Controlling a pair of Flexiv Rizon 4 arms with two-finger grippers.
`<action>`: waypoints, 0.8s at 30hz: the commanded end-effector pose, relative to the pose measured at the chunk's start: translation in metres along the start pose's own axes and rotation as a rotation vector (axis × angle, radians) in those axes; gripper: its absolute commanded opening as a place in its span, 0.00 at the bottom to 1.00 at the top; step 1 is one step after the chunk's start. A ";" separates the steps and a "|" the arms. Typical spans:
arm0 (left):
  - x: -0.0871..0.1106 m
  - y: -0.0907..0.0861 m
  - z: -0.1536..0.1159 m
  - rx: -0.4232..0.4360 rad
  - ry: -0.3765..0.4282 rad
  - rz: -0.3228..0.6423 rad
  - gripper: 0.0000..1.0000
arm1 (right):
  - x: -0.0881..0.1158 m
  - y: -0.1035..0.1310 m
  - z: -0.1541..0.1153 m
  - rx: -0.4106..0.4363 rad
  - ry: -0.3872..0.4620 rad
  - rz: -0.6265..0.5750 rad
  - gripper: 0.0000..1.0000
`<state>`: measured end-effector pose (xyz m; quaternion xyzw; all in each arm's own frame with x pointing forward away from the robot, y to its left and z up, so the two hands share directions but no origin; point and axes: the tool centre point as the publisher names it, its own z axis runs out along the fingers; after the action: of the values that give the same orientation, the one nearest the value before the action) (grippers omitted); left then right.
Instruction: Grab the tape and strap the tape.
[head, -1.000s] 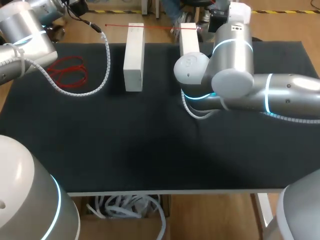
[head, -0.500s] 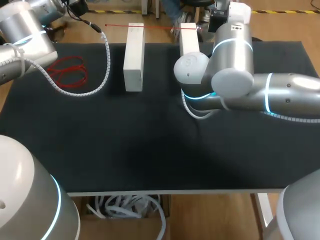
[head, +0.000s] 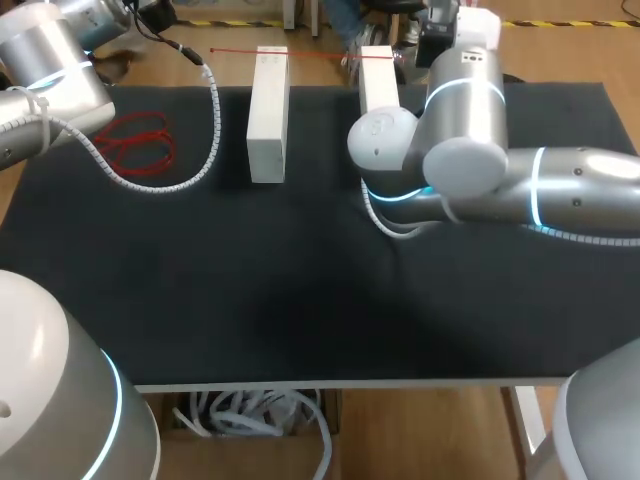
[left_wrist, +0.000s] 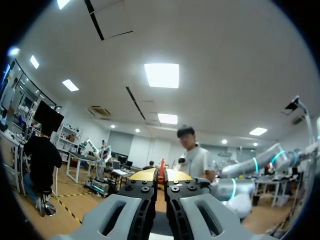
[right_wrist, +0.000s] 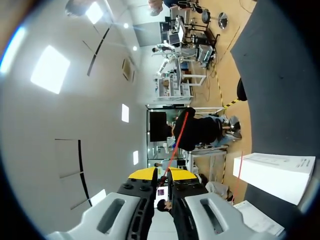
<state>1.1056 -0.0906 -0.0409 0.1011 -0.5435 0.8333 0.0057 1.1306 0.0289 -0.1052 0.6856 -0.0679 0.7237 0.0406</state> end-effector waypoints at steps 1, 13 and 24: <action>0.000 0.000 0.000 0.000 0.000 0.001 0.00 | 0.002 0.001 -0.003 -0.002 -0.012 -0.005 0.10; 0.000 0.000 0.000 0.000 0.000 0.001 0.00 | 0.001 -0.001 -0.005 -0.003 -0.010 -0.023 0.00; 0.000 0.000 0.000 0.000 0.000 0.001 0.00 | 0.003 -0.002 -0.007 0.000 -0.004 -0.024 0.00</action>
<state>1.1056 -0.0906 -0.0409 0.1011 -0.5435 0.8333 0.0056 1.1255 0.0311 -0.1049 0.6854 -0.0597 0.7242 0.0474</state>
